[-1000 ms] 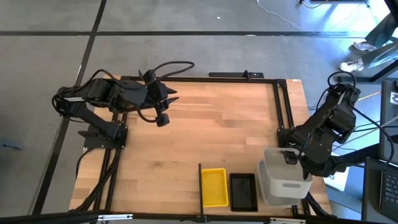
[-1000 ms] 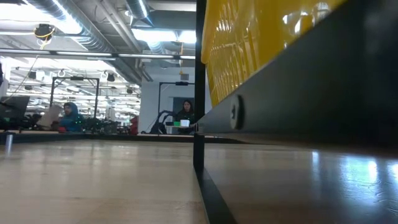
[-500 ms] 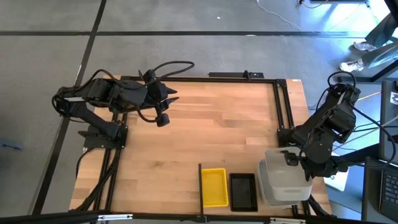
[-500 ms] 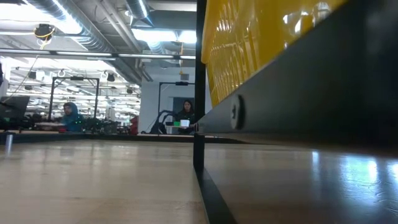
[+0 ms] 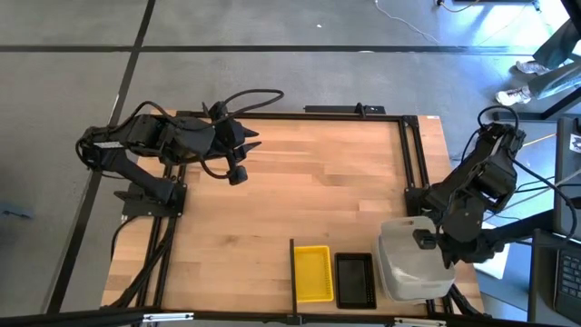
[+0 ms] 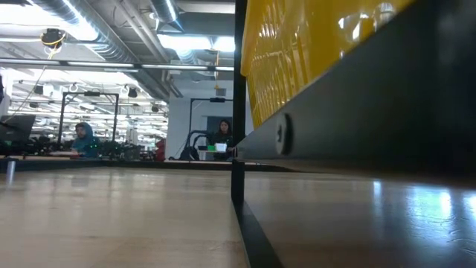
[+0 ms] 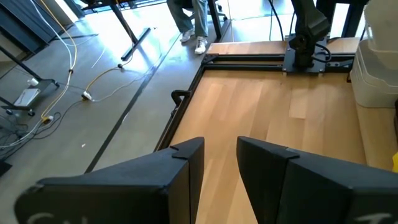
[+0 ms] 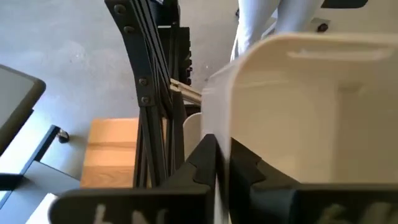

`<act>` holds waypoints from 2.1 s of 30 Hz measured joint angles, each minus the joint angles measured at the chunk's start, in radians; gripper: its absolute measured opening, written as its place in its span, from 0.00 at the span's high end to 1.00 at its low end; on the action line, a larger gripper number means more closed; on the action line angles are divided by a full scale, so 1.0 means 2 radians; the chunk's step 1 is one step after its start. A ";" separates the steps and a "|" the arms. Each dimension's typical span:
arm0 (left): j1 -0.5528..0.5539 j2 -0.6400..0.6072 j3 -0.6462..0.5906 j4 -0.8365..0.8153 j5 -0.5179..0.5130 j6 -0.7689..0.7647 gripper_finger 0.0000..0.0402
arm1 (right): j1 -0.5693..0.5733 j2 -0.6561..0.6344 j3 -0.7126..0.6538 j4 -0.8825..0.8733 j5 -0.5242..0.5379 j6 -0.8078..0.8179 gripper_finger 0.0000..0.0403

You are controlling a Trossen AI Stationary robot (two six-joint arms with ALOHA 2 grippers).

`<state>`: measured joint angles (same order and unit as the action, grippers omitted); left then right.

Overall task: Stack baskets on shelf by color
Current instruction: Stack the gray bin on top of the gray bin on the shelf

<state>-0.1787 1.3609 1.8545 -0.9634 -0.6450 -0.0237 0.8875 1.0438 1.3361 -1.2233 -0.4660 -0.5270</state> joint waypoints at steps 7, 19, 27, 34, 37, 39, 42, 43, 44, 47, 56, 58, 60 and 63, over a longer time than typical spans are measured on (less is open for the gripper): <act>0.000 0.000 0.000 0.000 0.000 0.000 0.78 | 0.000 0.002 0.000 -0.003 0.001 -0.005 0.97; 0.000 0.000 0.000 0.000 0.000 0.000 0.78 | -0.021 0.001 -0.043 0.010 -0.059 -0.003 0.92; 0.000 0.000 0.000 0.010 0.000 0.000 0.78 | -0.027 -0.004 -0.043 0.016 -0.066 -0.018 0.86; 0.000 0.000 0.000 0.010 0.000 0.000 0.78 | -0.027 -0.008 -0.021 0.003 -0.013 0.005 0.87; 0.000 0.000 0.000 0.009 0.000 0.000 0.78 | -0.027 -0.012 0.012 0.003 0.073 0.087 0.87; 0.000 0.000 0.000 0.008 0.000 0.003 0.78 | -0.027 -0.014 0.038 0.003 0.129 0.175 0.87; 0.000 0.000 0.000 0.007 0.000 0.004 0.78 | -0.027 -0.013 0.073 0.009 0.169 0.335 0.87; 0.000 0.000 0.000 0.007 0.000 0.004 0.78 | -0.027 -0.013 0.081 0.017 0.169 0.385 0.87; 0.000 0.000 0.000 0.007 0.000 0.004 0.78 | -0.027 -0.012 0.085 0.027 0.169 0.435 0.87; 0.000 0.000 0.000 0.007 0.000 0.005 0.78 | -0.024 -0.007 0.087 0.048 0.154 0.579 0.87; 0.000 0.000 0.000 0.002 0.049 0.032 0.78 | 0.016 0.067 0.066 0.122 0.104 0.698 0.87; 0.000 0.000 0.000 0.002 0.055 0.043 0.78 | 0.021 0.091 0.065 0.140 0.101 0.682 0.87; 0.000 0.000 0.000 0.002 0.057 0.047 0.78 | 0.021 0.112 0.065 0.147 0.101 0.667 0.87; 0.000 0.000 0.000 0.002 0.058 0.048 0.78 | 0.020 0.136 0.065 0.133 0.102 0.665 0.87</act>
<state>-0.1791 1.3613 1.8549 -0.9588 -0.5294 0.0732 0.9283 1.3164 1.4661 -0.9577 -0.2623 0.8028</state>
